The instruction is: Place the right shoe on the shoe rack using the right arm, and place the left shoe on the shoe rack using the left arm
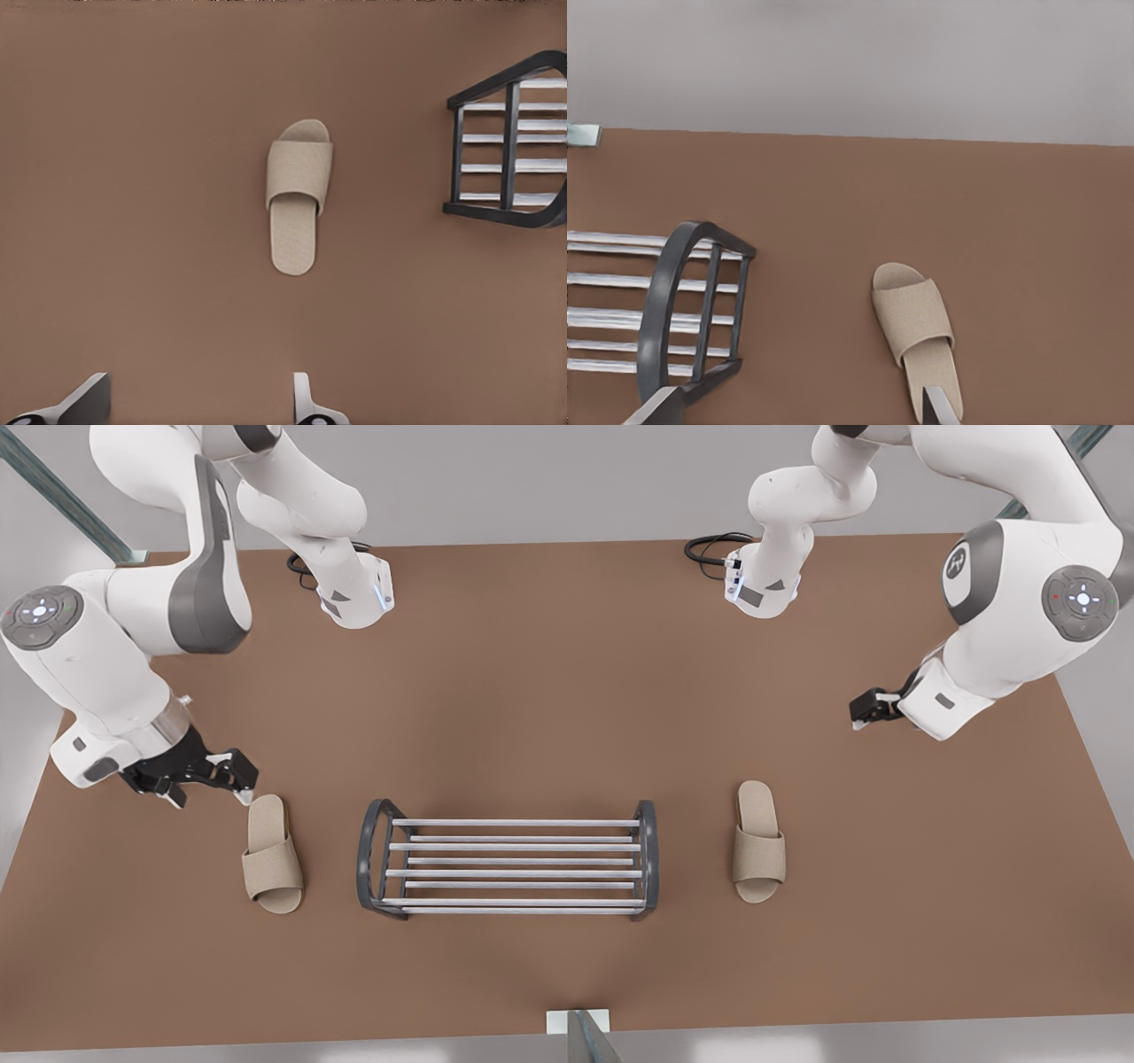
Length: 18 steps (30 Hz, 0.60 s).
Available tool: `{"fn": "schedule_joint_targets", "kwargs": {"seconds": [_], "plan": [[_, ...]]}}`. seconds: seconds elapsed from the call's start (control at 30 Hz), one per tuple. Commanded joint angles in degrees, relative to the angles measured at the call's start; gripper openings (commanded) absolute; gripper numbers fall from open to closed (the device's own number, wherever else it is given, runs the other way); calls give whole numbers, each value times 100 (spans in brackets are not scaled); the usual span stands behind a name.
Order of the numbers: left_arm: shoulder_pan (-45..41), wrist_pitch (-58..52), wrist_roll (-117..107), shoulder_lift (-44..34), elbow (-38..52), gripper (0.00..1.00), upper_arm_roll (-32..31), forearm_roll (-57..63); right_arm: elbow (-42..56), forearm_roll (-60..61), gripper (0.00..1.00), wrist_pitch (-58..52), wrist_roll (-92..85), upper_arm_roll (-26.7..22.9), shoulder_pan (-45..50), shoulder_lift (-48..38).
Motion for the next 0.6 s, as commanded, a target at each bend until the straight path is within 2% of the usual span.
{"fn": "schedule_joint_targets", "kwargs": {"seconds": [0.0,0.1,0.13,0.17,0.2,0.27,0.3,0.33,0.37,0.4,0.43,0.47,0.5,0.53,0.57], "plan": [[5,227,-405,-29,-72,100,-5,-9,63,43,100,220,325,3,12,2],[-127,175,-748,112,-53,100,-14,-26,-42,26,100,193,281,12,-23,-174],[-57,699,-721,130,-782,100,-224,-96,-332,8,100,334,263,12,-76,-508],[-31,3422,-510,-124,-2582,99,-584,0,-762,-10,100,729,254,12,-146,-886],[-31,5945,-510,-643,-4314,99,-620,202,-1175,-27,100,1071,237,12,-190,-1228],[-83,9216,-510,-846,-6117,99,-638,255,-3064,26,100,2521,0,-6,-489,-2414],[-83,10105,-484,-811,-6584,99,-638,246,-3952,34,100,3269,0,-50,-533,-2916],[-83,10255,-484,-837,-6751,98,-638,246,-4585,87,100,3936,8,-85,-551,-3136],[-13,10264,-475,-793,-6822,96,-629,281,-5087,210,100,4947,96,-111,-612,-2846],[66,10518,-475,-600,-6822,97,-629,299,-5079,219,100,5001,114,-111,-727,-2776],[127,10915,-449,-266,-6813,99,-594,299,-4895,280,100,5036,105,-111,-771,-2434],[294,10915,-440,-117,-6787,99,-559,299,-4349,289,100,5045,166,-111,-779,-1731],[496,10923,-440,156,-6681,99,-550,299,-4419,289,100,5246,175,-111,-999,-1502],[532,10993,-440,305,-6637,99,-541,290,-4769,289,100,5885,114,-111,-1148,-1466],[532,11397,-440,481,-6620,99,-418,290,-5377,280,100,7337,-167,-94,-1456,-1150]]}}
